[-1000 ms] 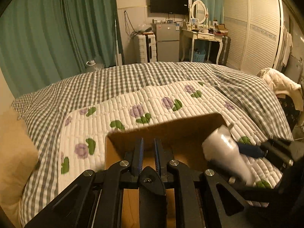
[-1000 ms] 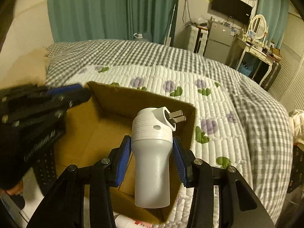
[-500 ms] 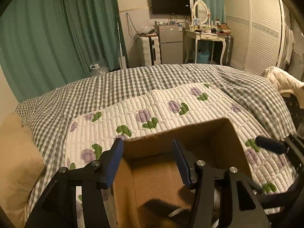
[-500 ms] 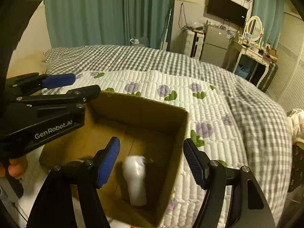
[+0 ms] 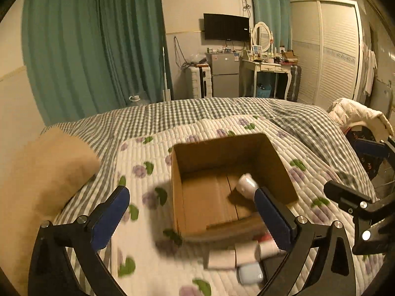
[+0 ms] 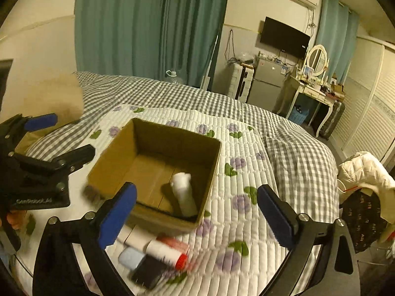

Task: Organize rigid objects
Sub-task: 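Grasp the blue earbud case with the left tool while the right grasps the black adapter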

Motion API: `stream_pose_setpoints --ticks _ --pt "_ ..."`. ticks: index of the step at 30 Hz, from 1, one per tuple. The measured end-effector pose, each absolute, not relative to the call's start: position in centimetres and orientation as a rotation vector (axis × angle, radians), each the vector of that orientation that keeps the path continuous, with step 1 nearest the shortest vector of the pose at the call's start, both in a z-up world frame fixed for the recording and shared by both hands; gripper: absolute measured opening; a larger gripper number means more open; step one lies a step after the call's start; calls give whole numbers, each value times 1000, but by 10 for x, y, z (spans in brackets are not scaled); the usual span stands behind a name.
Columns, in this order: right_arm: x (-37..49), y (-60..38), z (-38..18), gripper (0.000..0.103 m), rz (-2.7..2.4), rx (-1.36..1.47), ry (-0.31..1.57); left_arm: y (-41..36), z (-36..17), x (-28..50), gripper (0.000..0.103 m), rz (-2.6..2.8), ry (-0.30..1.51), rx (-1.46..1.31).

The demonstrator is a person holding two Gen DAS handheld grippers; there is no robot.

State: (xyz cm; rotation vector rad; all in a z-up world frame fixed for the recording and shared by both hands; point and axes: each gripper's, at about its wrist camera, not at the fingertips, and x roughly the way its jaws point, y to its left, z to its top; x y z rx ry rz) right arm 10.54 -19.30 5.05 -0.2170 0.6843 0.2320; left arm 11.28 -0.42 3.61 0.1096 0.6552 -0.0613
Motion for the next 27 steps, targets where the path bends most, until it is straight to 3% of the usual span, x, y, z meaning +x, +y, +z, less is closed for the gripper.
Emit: stream_pose_setpoints --ticks 5,12,18,27 --pt "74 -185 28 100 271 -227 748 9 7 81 103 -34 700 41" --pt "76 -163 -66 99 306 -251 977 19 -61 65 103 37 813 31" --pt "88 -159 -118 76 274 -214 1136 16 -81 62 103 26 842 36" --pt "97 -145 -154 71 192 -296 1204 3 -95 63 103 12 869 86"
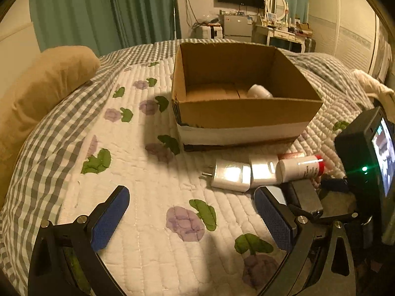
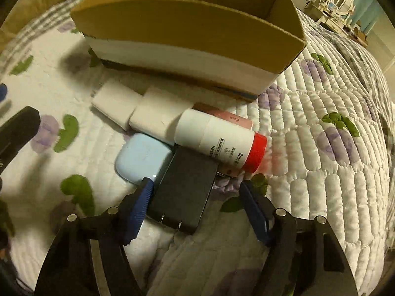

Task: Organize rigid objects
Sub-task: 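Grasp the blue earbud case with the left tool while the right grasps the black adapter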

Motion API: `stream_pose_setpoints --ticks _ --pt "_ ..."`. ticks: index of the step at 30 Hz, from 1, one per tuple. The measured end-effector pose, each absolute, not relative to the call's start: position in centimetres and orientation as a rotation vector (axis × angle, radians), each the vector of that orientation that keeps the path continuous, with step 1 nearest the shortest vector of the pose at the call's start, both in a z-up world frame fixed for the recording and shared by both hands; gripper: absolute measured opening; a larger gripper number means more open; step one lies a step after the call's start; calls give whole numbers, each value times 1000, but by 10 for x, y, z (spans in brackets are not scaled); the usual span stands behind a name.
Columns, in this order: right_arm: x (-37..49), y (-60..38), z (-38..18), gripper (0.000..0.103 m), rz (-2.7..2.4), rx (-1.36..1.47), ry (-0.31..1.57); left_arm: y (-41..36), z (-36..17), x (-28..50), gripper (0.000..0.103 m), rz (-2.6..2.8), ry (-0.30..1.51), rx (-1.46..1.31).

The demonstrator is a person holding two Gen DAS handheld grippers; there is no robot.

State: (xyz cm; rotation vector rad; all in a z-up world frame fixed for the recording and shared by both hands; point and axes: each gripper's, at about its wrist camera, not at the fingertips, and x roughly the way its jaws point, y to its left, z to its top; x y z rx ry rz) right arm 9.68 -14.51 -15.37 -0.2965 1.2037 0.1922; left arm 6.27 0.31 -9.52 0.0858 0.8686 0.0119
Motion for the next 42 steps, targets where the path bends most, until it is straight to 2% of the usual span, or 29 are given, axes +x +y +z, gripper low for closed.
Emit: stream_pose_setpoints --ticks 1,2,3,8,12,18,21,28,34,42 --pt "98 -143 -158 70 186 -312 1210 2 -98 64 103 15 875 88" --pt "101 -140 -164 64 188 -315 1229 2 -100 64 103 18 883 89" --pt "102 -137 -168 51 199 -311 1241 2 -102 65 103 20 889 90" --pt "91 -135 -156 43 255 -287 1191 3 -105 66 103 24 897 92" --pt "82 -153 -117 43 269 -255 1098 -2 -109 68 103 23 910 103" --pt "89 -169 -89 42 266 -253 1022 -25 -119 76 100 -33 946 63" --pt "94 -180 -81 38 264 -255 1002 -42 -129 82 94 -74 974 56" --pt "103 -201 -87 38 273 -223 1013 -78 -161 101 69 -143 1089 99" --pt "103 -205 -91 38 276 -189 1012 -87 -169 116 54 -125 1116 120" --pt "99 -204 -83 38 270 -193 985 -79 -138 90 53 -148 1068 97"
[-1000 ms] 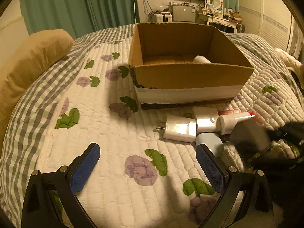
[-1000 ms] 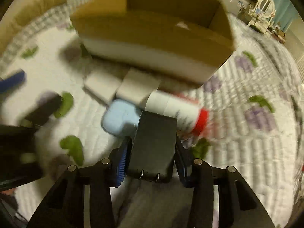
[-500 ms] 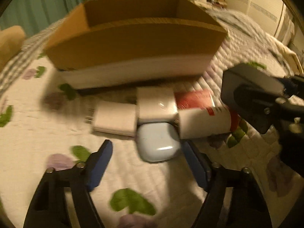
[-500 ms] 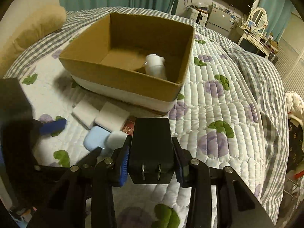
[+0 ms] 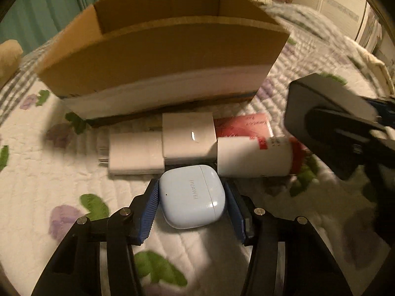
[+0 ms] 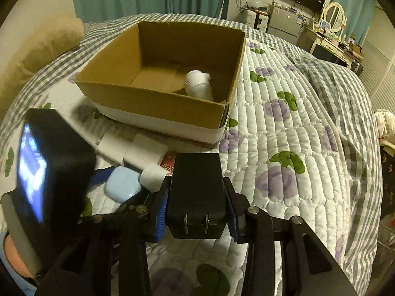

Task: Organize rigid objects
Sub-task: 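Grasp the blue earbud case with the left tool while the right grasps the black adapter, then drop the earbud case and black adapter into the box, opening both tools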

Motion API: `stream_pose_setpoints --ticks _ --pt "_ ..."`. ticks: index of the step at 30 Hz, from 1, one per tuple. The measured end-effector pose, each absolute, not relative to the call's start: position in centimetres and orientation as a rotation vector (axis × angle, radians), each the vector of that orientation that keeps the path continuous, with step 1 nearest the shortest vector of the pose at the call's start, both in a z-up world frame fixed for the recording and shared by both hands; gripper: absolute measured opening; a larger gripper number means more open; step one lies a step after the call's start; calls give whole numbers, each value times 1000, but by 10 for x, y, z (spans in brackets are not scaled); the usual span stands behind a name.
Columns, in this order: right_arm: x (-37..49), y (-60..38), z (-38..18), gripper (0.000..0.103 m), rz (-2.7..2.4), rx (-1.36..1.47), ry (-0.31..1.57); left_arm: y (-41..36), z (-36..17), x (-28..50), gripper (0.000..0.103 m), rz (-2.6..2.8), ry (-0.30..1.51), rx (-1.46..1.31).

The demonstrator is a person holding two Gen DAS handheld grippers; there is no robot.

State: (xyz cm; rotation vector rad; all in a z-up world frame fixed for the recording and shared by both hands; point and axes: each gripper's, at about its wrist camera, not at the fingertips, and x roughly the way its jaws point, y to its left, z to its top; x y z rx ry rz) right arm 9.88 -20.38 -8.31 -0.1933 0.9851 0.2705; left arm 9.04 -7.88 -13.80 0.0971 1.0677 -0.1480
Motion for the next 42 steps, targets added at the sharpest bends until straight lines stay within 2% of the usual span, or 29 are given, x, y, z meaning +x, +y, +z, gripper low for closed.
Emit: stream_pose_setpoints --ticks 10,23,31,42 --pt "95 -196 -47 38 271 -192 902 -54 -63 62 53 -146 916 62" --pt "131 -176 35 38 336 -194 730 -38 4 130 53 -120 737 82" --pt "183 -161 49 38 347 -180 702 -29 -3 204 54 -131 741 91" --pt "234 -165 -9 38 330 -145 819 -23 -54 245 54 -137 819 89"
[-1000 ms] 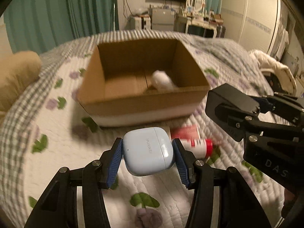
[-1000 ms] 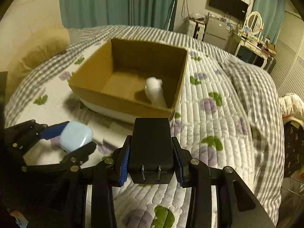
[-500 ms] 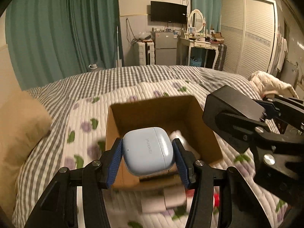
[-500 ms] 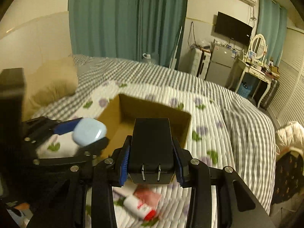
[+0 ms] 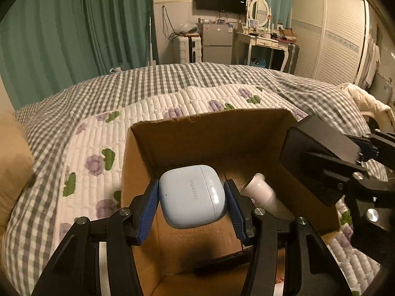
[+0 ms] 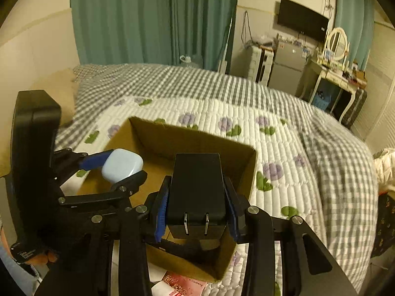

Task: Organize rigid objects
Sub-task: 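Drop the earbud case and black adapter into the box, opening both tools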

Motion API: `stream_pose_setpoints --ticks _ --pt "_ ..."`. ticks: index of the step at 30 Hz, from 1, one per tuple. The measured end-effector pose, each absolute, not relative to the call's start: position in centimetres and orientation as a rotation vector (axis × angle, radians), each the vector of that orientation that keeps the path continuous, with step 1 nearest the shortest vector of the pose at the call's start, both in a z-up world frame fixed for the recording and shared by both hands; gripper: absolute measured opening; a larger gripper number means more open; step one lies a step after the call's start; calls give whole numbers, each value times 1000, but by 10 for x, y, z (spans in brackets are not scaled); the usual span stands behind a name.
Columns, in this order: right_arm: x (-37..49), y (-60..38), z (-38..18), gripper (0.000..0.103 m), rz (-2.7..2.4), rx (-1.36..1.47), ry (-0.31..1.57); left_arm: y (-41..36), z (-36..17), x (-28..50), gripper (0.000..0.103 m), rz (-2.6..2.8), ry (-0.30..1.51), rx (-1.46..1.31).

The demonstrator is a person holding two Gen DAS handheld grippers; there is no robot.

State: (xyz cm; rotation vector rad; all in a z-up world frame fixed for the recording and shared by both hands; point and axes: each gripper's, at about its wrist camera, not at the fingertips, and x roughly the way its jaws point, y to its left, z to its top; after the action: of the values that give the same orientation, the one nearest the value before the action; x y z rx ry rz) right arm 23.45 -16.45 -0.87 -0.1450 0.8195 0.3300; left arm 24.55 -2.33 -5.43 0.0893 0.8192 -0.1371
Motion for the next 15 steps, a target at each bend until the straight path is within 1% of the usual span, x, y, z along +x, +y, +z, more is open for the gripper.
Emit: stream_pose_setpoints --ticks 5,8,10,15 --pt "250 -164 -17 38 331 -139 824 -19 -56 252 58 -108 805 101" --pt "260 -159 -16 38 329 -137 818 -13 -49 253 58 -111 783 94" --pt "268 -156 -17 38 330 -134 820 -8 -44 253 66 -108 769 90" --pt "287 -145 -28 38 339 -126 846 5 -37 250 66 -75 761 90"
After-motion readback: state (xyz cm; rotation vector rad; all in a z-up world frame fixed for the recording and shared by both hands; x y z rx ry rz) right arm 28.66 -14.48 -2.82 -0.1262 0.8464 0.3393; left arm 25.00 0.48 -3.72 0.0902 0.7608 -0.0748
